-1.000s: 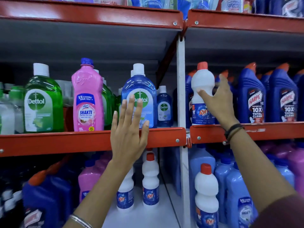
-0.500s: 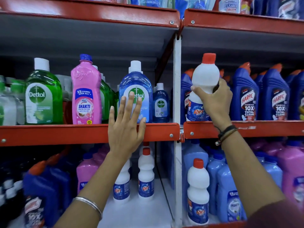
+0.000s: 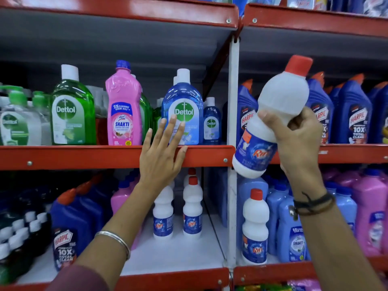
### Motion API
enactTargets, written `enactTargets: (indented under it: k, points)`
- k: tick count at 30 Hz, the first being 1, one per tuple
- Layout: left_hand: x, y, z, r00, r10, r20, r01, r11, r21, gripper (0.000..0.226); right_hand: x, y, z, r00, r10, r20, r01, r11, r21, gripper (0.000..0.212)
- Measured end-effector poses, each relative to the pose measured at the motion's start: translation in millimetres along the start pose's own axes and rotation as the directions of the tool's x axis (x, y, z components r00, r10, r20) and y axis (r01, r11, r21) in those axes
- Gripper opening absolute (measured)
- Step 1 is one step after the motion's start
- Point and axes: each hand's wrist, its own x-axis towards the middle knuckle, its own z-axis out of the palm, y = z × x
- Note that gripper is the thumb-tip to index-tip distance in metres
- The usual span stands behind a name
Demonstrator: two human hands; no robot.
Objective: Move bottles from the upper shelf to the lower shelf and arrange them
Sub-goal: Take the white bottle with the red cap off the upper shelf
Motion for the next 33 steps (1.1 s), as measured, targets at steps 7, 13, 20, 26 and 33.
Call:
enactTargets:
  k: [7,13,20,26,33]
  points:
    - [-2,-6,4,0.998,0.06,-0.024,-0.06,0.998,0.019,0.051,-73,35,2,0.944,0.217,0.247,-0.233,0.972,0.04,0.051]
    - [-4,-7,7,0.995,0.075,-0.065,-0.074,0.997,0.026,0.05,-132,85,14,0.875,0.318,0.365,-0.312,0.947,-0.077,0.054]
    - [-5,-6,11,0.991,0.067,-0.113,-0.063,0.997,0.041,0.049,-173,162,33,0.81,0.475,0.344,-0.408,0.878,-0.251,0.062]
    - [-5,-5,13,0.991,0.048,-0.129,-0.042,0.998,0.051,0.05,-177,201,45,0.779,0.529,0.337,-0.443,0.845,-0.3,0.059]
    - [-5,-4,13,0.988,0.058,-0.141,-0.049,0.997,0.062,0.049,-174,203,52,0.772,0.523,0.361,-0.432,0.848,-0.306,0.055]
